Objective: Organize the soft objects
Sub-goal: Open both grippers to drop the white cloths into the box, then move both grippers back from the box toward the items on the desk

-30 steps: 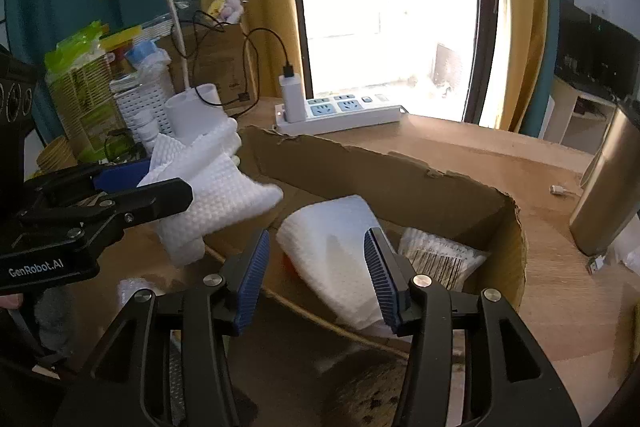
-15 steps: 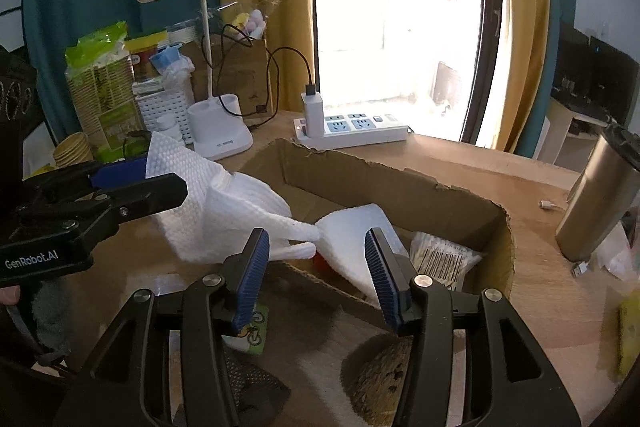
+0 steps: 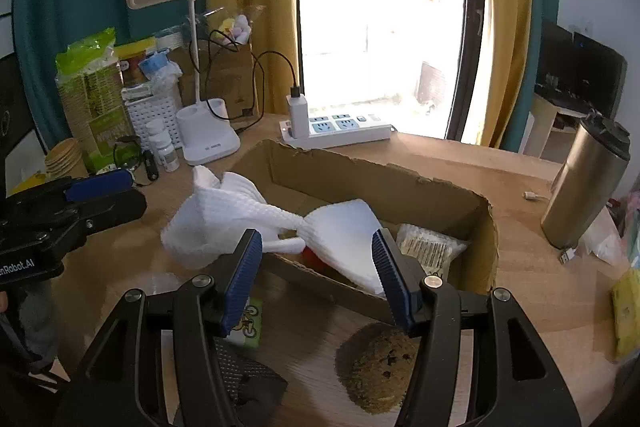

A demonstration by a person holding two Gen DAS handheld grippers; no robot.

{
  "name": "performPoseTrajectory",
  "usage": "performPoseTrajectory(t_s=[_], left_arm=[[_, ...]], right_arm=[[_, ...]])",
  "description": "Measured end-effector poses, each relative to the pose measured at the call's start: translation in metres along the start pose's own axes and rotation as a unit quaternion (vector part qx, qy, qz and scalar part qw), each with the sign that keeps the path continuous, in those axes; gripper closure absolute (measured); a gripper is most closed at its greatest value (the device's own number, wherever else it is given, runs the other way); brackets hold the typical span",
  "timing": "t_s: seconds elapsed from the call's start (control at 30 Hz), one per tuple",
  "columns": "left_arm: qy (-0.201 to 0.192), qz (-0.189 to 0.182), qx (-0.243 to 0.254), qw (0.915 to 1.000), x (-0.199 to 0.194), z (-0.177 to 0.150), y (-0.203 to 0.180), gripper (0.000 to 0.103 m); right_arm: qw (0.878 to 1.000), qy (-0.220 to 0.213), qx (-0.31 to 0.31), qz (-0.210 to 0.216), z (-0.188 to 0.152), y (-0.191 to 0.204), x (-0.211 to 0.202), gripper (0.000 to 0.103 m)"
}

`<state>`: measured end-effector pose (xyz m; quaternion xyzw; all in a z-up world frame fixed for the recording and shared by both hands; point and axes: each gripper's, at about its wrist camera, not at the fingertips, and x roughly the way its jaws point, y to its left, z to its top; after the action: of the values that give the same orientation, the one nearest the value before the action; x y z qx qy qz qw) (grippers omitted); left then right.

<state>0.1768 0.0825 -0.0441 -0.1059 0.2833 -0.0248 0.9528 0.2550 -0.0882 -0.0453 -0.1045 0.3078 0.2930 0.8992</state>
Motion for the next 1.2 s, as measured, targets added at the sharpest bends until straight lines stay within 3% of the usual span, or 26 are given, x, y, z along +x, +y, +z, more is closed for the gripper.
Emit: performPoseTrajectory(t_s=[0.23,0.43,0.63,0.67,0.73,1.03,1.2], left_arm=[[0.013,0.0,-0.005,0.9999,0.015,-0.001,0.002,0.049],[0.004,0.013,-0.015,0.9998,0.011,0.002,0.01,0.049],[0.009,0.026,-0.024,0.9993,0.009,-0.001,0.023,0.049],[0.008,0.026,-0.023,0.9993,0.008,-0.001,0.024,0.049],[0.005,0.027,-0.02,0.9994,0.006,-0.001,0.026,0.049],[-0.002,0.016,-0.025,0.9996,0.011,0.003,0.034,0.049],[-0.01,0.014,-0.031,0.9994,0.009,0.005,0.039,0.049]], right_arm=[[1.0,0.001,-0.003,0.016,0.002,0.0,0.006,0.042],[0.997,-0.003,-0.013,0.071,0.005,0.012,0.011,0.042],[0.995,0.008,-0.039,0.096,0.013,0.037,0.032,0.043],[0.994,0.01,-0.042,0.097,0.013,0.039,0.036,0.046],[0.994,0.013,-0.047,0.096,0.014,0.042,0.041,0.088],[0.999,-0.018,-0.021,0.036,0.029,0.021,0.04,0.092],[1.0,-0.007,0.016,0.002,0.036,0.001,0.053,0.092]])
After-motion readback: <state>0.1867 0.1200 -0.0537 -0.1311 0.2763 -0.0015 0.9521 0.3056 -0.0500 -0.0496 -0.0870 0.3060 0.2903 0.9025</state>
